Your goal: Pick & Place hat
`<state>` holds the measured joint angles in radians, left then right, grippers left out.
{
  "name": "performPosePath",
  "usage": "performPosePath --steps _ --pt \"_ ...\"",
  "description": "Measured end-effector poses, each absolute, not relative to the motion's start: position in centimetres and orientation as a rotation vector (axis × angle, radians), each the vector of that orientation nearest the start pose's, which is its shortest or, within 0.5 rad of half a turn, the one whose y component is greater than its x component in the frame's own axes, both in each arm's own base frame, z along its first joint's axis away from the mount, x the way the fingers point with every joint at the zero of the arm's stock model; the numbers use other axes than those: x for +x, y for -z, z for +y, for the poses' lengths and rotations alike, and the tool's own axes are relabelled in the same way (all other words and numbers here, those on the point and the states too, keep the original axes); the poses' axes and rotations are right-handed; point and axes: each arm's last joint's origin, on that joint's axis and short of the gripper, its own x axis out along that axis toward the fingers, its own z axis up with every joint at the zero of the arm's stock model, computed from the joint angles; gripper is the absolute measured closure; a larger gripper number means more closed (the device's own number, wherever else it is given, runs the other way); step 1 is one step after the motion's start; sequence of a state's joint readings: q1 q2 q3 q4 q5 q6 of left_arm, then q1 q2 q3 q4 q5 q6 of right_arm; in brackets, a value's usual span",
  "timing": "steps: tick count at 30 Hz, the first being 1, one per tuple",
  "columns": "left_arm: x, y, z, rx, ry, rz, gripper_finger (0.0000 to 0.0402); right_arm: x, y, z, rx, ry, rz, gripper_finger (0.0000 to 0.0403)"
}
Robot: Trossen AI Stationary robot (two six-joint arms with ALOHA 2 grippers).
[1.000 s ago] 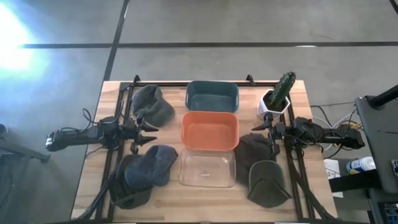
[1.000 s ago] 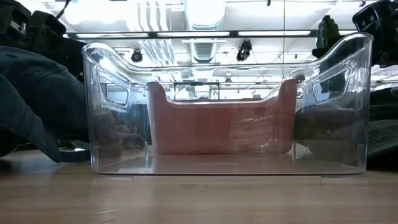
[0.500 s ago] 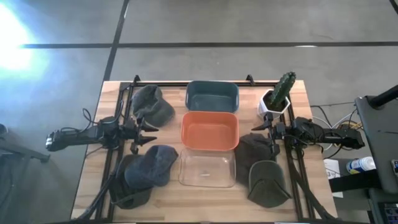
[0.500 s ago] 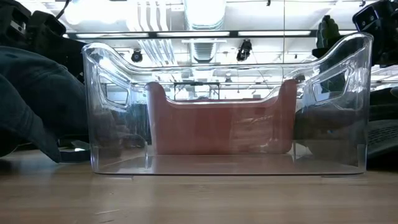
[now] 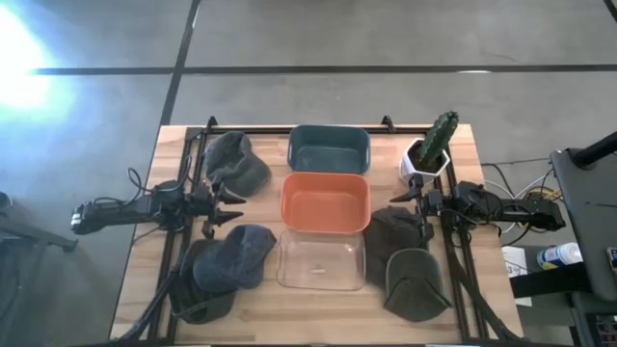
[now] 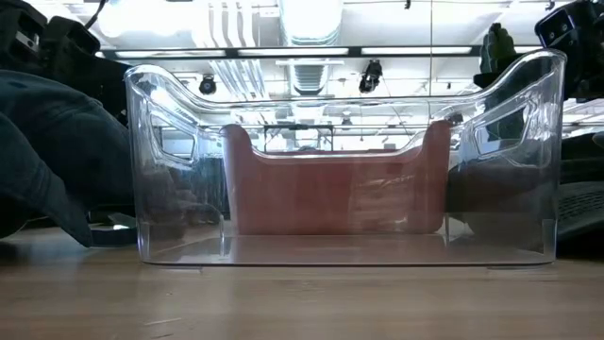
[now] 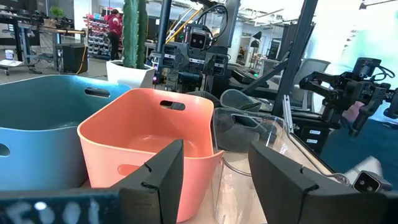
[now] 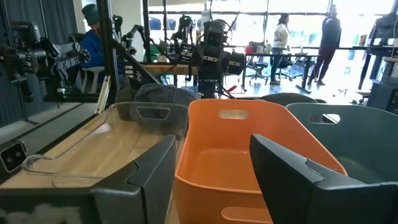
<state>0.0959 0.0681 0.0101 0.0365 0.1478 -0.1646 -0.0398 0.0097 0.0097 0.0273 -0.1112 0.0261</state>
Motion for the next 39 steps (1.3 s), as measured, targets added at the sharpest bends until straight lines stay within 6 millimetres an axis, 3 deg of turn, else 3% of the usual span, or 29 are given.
performPosePath --steps 17,23,31,39 --pt "10.1 -16.51 0.54 -0.167 0.05 0.025 0.0227 9.76 -16.87 -0.08 0.067 -0.067 -0.025 0.0199" --pt "10.1 -16.51 0.54 -0.167 0.05 0.026 0.0227 9.75 -16.93 -0.08 0.312 -0.071 -0.023 0.0199" --pt "10.1 -16.52 0.54 -0.167 0.05 0.025 0.0227 9.75 -16.93 -0.08 0.766 -0.076 -0.007 0.0199" --pt "10.1 -16.52 0.54 -0.167 0.05 0.025 0.0227 9.72 -17.53 -0.02 0.965 -0.116 -0.052 0.0199"
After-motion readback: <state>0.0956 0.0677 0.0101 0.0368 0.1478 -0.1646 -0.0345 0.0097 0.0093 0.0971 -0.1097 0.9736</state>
